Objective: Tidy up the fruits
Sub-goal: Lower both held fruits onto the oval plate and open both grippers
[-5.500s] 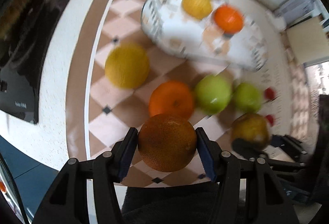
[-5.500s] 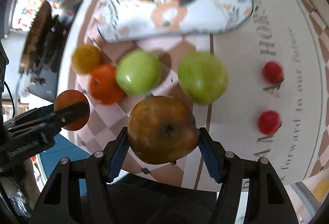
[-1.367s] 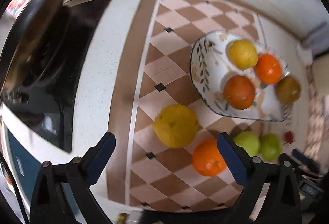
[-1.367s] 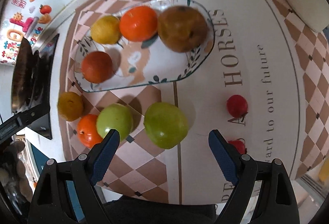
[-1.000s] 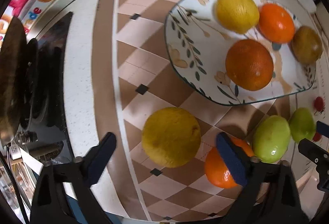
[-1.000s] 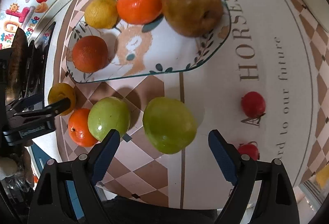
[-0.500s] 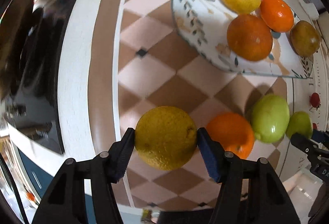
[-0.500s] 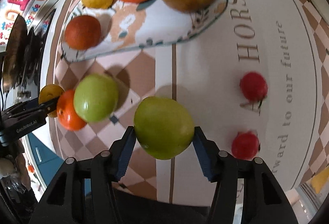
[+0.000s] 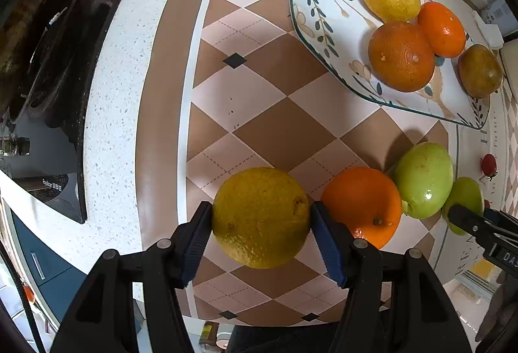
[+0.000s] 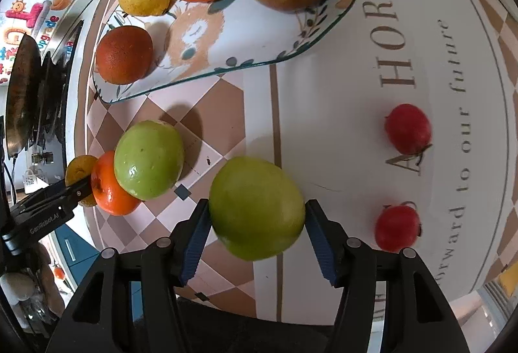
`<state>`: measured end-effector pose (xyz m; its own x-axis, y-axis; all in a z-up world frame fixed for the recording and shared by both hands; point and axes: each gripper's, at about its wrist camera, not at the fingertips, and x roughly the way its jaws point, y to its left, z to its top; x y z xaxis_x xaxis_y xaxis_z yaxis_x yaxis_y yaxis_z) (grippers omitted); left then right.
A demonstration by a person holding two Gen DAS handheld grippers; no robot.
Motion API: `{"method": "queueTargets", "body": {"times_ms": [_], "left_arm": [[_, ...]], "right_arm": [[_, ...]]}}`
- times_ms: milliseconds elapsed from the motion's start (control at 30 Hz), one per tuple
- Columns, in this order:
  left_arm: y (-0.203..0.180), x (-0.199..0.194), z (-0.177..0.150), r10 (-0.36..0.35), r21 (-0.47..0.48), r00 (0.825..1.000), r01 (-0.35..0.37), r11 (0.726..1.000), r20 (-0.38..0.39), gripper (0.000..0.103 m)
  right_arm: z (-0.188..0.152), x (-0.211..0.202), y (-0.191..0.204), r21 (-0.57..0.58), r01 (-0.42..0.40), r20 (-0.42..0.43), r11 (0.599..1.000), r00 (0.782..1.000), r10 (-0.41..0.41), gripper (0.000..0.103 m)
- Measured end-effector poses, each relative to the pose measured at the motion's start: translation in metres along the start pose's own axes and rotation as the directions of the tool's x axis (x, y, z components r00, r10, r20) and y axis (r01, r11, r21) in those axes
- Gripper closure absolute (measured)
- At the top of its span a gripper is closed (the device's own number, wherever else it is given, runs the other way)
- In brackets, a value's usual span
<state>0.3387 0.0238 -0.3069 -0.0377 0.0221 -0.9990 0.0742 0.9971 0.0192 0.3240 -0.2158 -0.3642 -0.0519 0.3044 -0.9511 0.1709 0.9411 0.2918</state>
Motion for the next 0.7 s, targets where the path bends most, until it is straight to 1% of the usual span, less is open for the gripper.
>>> {"method": "queueTargets", "body": {"times_ms": [67, 133, 233, 367, 400, 500, 600, 700], "left_arm": [[0.0, 0.003, 0.003, -0.007, -0.003, 1.0, 0.007, 1.0, -0.004, 0.044], [0.005, -0.001, 0.008, -0.007, -0.006, 1.0, 0.007, 1.0, -0.006, 0.044], [0.012, -0.011, 0.011, -0.026, -0.018, 1.0, 0.027, 0.999, 0.014, 0.044], [0.016, -0.046, 0.027, -0.071, -0.024, 0.995, 0.073, 0.997, 0.071, 0.044], [0.016, -0.053, 0.033, -0.083, -0.024, 0.993, 0.085, 0.996, 0.084, 0.044], [0.011, -0.076, 0.064, -0.123, -0.029, 0.985, 0.127, 0.991, 0.124, 0.044], [-0.001, -0.08, 0.094, -0.126, -0.027, 0.983, 0.131, 0.991, 0.133, 0.044], [-0.007, -0.073, 0.122, -0.124, -0.025, 0.986, 0.127, 0.992, 0.11, 0.044]], "right_arm": [[-0.003, 0.001, 0.005, -0.027, 0.014, 0.027, 1.0, 1.0, -0.013, 0.045], [-0.006, -0.001, 0.01, -0.047, 0.043, 0.05, 0.998, 0.998, -0.041, 0.045], [-0.008, -0.01, 0.014, -0.053, 0.043, 0.084, 0.998, 0.996, -0.038, 0.045], [-0.002, -0.034, 0.022, -0.055, 0.021, 0.148, 0.998, 0.989, -0.012, 0.045], [0.003, -0.039, 0.026, -0.057, 0.013, 0.16, 0.998, 0.987, -0.003, 0.045], [0.025, -0.051, 0.04, -0.079, 0.032, 0.191, 0.996, 0.981, -0.016, 0.045], [0.054, -0.05, 0.05, -0.091, 0.051, 0.191, 0.995, 0.981, -0.033, 0.045], [0.08, -0.04, 0.058, -0.096, 0.073, 0.166, 0.993, 0.985, -0.056, 0.045]]}}
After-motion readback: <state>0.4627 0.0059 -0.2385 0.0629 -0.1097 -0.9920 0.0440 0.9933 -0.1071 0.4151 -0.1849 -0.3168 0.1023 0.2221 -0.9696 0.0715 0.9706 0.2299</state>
